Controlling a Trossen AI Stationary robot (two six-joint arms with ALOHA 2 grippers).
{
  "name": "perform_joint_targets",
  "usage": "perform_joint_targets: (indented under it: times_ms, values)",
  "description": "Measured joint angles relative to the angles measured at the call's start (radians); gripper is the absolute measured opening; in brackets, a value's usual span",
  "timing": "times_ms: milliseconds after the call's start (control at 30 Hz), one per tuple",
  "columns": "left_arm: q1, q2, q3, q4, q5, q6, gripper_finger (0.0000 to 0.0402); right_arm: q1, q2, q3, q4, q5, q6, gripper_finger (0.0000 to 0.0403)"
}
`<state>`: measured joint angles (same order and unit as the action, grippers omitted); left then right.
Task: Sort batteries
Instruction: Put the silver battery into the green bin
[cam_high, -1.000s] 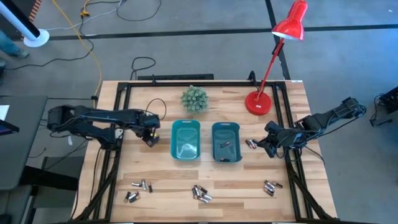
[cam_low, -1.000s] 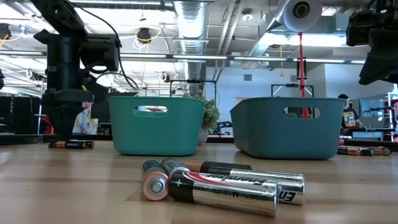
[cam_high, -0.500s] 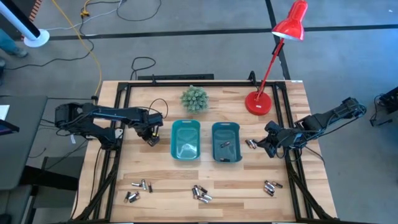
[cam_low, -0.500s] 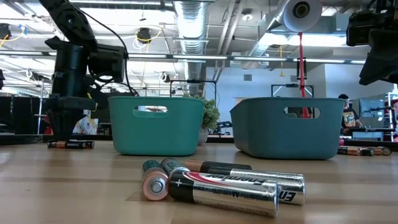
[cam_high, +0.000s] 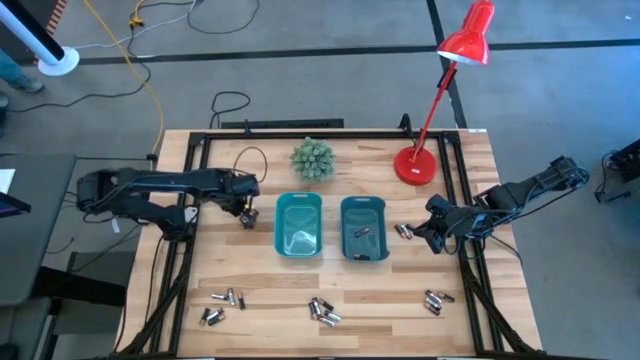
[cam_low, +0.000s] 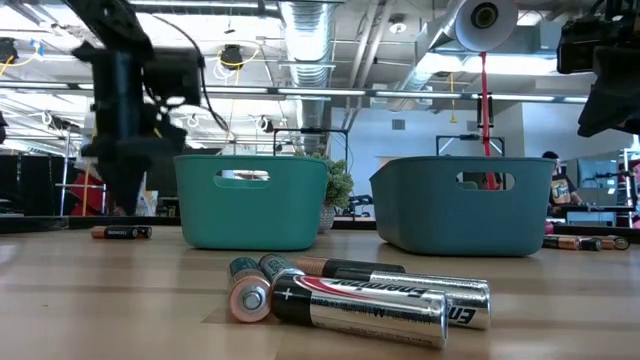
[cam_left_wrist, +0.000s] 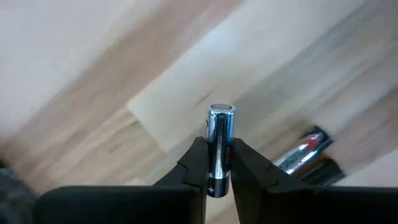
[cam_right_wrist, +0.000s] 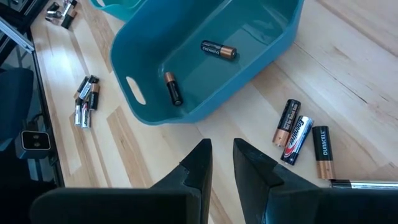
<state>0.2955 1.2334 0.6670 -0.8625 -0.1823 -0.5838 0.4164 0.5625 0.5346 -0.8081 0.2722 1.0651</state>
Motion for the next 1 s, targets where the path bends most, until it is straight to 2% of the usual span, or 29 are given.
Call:
perform_joint_targets:
  times_ms: [167, 333, 567, 733, 833, 1000]
  values:
    - [-0.008, -0.084, 0.104, -0.042, -0.001, -0.005, 0.0036, 0.0, 0.0, 0.0, 0.001, 0.0, 0.0, 0.0083]
    - [-0.05, -0.062, 0.277, -0.065, -0.003, 0.032, 0.0036, 0.0, 0.0, 0.0, 0.001, 0.0, 0.0, 0.0083]
    - [-0.137, 0.141, 0.534, -0.07, -0.004, 0.123, 0.0036, 0.0, 0.0, 0.0, 0.001, 0.0, 0.0, 0.0083]
    - [-0.201, 0.315, 0.671, -0.064, 0.003, 0.179, 0.0036, 0.0, 0.0, 0.0, 0.001, 0.0, 0.0, 0.0083]
    - [-0.242, 0.402, 0.706, -0.053, 0.018, 0.207, 0.0036, 0.0, 0.0, 0.0, 0.001, 0.0, -0.001, 0.0083]
    - [-0.299, 0.515, 0.696, -0.015, 0.056, 0.202, 0.0036, 0.0, 0.0, 0.0, 0.001, 0.0, -0.001, 0.0083]
